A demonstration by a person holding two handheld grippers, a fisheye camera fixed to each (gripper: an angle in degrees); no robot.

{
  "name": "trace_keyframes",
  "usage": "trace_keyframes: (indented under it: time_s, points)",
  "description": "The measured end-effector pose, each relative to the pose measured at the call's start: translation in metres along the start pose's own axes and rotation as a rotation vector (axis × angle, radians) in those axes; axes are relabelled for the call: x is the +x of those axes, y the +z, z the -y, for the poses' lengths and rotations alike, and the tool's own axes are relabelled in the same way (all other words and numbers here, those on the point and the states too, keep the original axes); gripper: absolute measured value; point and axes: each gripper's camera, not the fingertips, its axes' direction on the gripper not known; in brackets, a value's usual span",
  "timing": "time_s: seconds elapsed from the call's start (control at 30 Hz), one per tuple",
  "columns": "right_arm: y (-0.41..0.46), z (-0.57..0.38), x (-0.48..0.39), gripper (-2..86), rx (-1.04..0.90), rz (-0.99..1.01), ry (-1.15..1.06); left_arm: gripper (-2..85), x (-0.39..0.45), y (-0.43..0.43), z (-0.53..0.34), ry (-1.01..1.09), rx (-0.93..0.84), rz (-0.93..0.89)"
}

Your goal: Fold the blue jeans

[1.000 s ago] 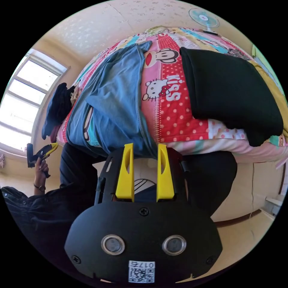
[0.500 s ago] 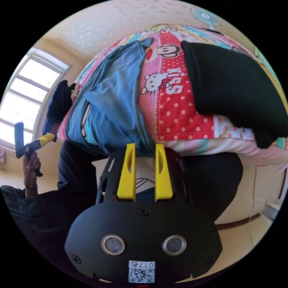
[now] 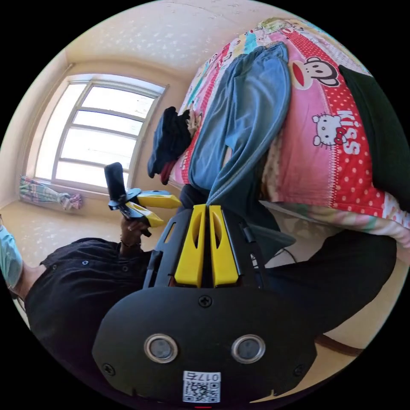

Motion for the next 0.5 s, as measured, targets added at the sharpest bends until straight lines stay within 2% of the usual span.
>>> trace_keyframes:
  time_s: [0.17, 0.2, 0.23, 0.3, 0.43, 0.5]
  points:
    - [0.004, 0.017, -0.014, 1.7, -0.012, 0.175, -0.009, 13.2, 0.008, 0.005, 0.007, -0.086, 0.024, 0.191]
    - [0.008, 0.019, -0.020, 1.8, -0.033, 0.199, -0.029, 7.4, 0.003, 0.003, 0.005, -0.113, 0.052, 0.218]
    - [0.009, 0.020, -0.022, 1.8, -0.041, 0.211, -0.040, 3.4, -0.002, 0.002, 0.001, -0.121, 0.067, 0.191]
    - [0.010, 0.018, -0.025, 2.1, -0.037, 0.238, -0.075, 1.0, -0.007, -0.005, -0.006, -0.115, 0.110, 0.095]
    - [-0.005, 0.004, -0.017, 3.2, 0.031, 0.360, -0.173, -0.2, -0.019, -0.034, -0.026, -0.135, 0.221, -0.006]
    - [-0.011, -0.008, -0.011, 4.8, 0.030, 0.302, -0.213, -0.3, -0.030, -0.045, -0.033, -0.161, 0.251, -0.078]
